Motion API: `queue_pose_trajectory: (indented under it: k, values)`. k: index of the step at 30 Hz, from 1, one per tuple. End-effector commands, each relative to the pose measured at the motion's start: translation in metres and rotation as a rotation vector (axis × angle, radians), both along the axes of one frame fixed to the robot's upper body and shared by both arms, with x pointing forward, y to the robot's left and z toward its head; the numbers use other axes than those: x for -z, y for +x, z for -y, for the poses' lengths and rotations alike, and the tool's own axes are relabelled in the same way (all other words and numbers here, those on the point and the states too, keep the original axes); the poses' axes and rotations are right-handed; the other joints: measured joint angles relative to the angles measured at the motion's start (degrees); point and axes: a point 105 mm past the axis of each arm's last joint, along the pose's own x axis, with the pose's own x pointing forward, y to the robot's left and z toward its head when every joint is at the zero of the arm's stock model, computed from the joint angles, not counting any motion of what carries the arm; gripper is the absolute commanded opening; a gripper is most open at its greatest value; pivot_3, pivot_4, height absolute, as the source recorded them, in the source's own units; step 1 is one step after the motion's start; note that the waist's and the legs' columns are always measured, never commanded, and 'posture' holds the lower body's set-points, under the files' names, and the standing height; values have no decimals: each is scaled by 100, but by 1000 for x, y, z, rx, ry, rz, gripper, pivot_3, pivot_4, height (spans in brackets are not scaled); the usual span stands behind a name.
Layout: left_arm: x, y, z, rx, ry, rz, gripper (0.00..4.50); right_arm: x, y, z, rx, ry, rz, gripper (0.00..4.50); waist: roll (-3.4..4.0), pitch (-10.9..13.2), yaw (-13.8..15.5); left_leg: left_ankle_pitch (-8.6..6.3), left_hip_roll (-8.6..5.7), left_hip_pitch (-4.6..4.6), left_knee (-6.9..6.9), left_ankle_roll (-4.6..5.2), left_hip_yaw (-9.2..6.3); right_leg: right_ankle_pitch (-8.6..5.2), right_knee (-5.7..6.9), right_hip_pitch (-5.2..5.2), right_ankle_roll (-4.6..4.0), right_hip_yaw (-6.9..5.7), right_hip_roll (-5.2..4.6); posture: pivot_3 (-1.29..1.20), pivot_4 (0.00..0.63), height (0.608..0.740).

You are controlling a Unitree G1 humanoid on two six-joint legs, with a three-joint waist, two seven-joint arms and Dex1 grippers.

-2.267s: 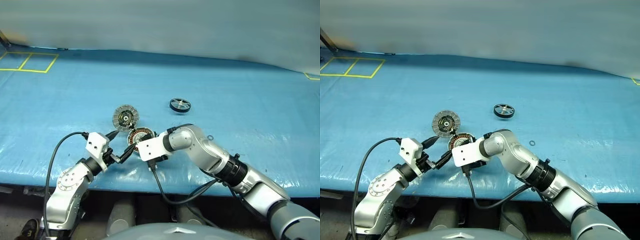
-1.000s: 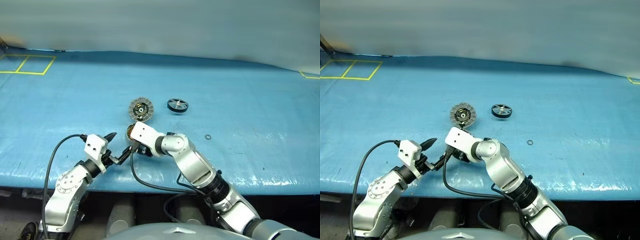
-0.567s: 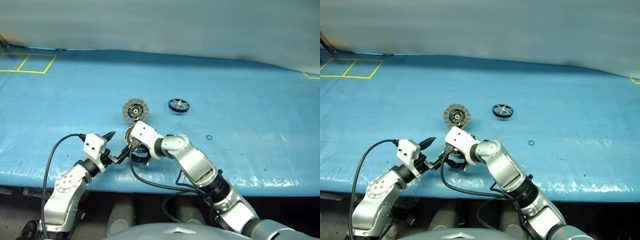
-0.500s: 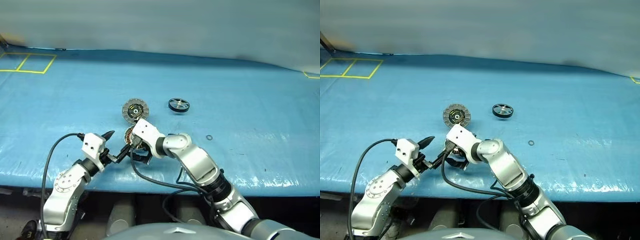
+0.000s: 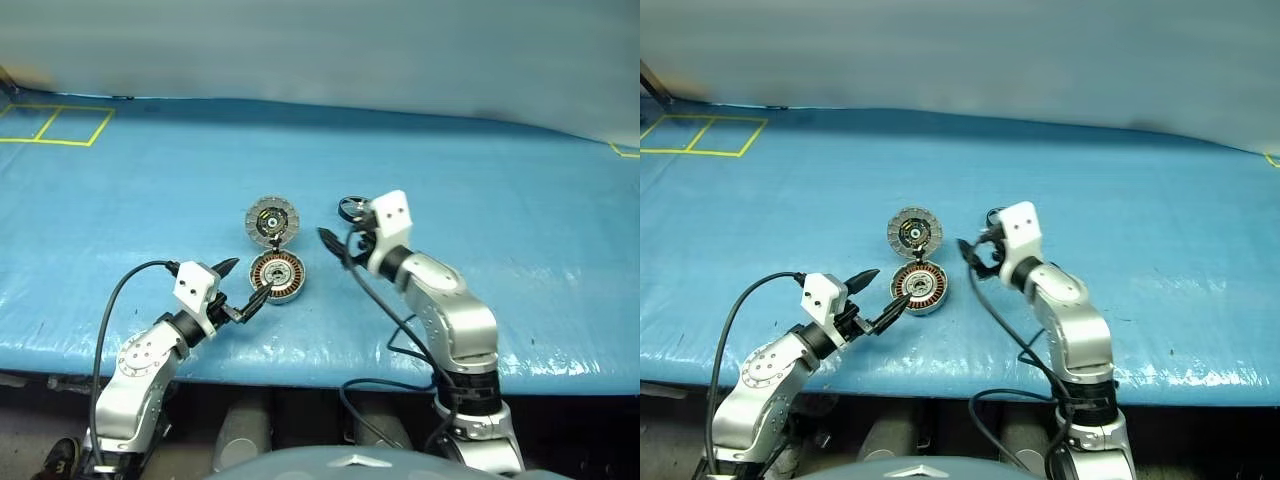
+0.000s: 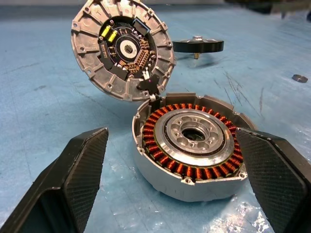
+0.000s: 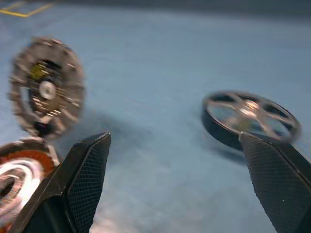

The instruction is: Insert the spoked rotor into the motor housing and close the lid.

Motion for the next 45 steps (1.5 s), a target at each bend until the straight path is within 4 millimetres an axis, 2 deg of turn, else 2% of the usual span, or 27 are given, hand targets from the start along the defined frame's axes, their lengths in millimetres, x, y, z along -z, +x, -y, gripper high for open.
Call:
queue_pose_trajectory:
  k: [1,3,6,14,19,27,30,32,35,40,43,45]
  values:
    - [-6,3,2,21,-24,27,4500,3,0,27,105,-128,77,4470,0,0,-25,0,-2,1,0,1,11,0,3,2,0,9,7,0,150,740]
    - [-8,5,1,29,-48,32,4500,16,-3,45,185,-149,55,4470,0,0,-33,1,10,1,0,0,18,1,6,10,-3,16,22,0,150,740]
    - [-9,4,1,60,-57,33,4500,24,-6,57,242,-138,51,4470,0,0,-33,1,20,4,0,0,26,0,7,10,-8,18,40,0,150,740]
    - [-11,-3,-1,135,-64,18,4500,47,-11,69,346,-30,-39,4470,0,0,-11,1,22,8,6,0,25,3,4,-9,-4,44,42,0,150,740]
    - [-13,-4,-2,137,-57,22,4500,51,-17,72,380,7,-75,4470,0,0,6,1,22,8,6,0,25,4,5,-9,-4,46,42,0,150,740]
    - [-10,-6,-2,135,-51,14,4500,64,-43,77,380,6,-140,4470,-4,-3,6,1,23,11,6,0,23,3,4,-7,-4,46,41,0,150,740]
    - [-10,-4,0,138,-50,12,4500,68,-44,76,380,7,-153,4470,-8,-5,4,0,25,17,9,0,23,3,5,-3,-4,46,41,0,150,740]
    - [-10,-3,1,144,-50,12,4500,67,-42,76,384,11,-150,4075,-7,-5,4,0,38,17,12,-1,24,3,5,-3,-4,46,41,0,150,740]
    - [-11,-1,3,154,-51,14,4500,65,-37,74,375,17,-139,3226,-8,-6,-2,0,57,17,16,-1,27,4,5,-3,-4,46,41,0,150,740]
    - [-11,0,4,157,-53,16,4500,67,-32,73,380,23,-150,3226,-9,-6,-6,0,55,18,15,-1,32,6,5,-4,-6,48,44,0,150,740]
    - [-10,-1,3,151,-54,15,4500,69,-32,73,385,32,-167,2641,-9,-6,-4,0,54,18,15,-1,33,7,5,-4,-7,48,49,0,150,740]
    - [-10,-1,3,146,-55,15,4500,70,-32,71,381,32,-177,1954,-9,-7,-4,0,54,18,15,-1,33,8,5,-4,-9,48,52,0,150,740]
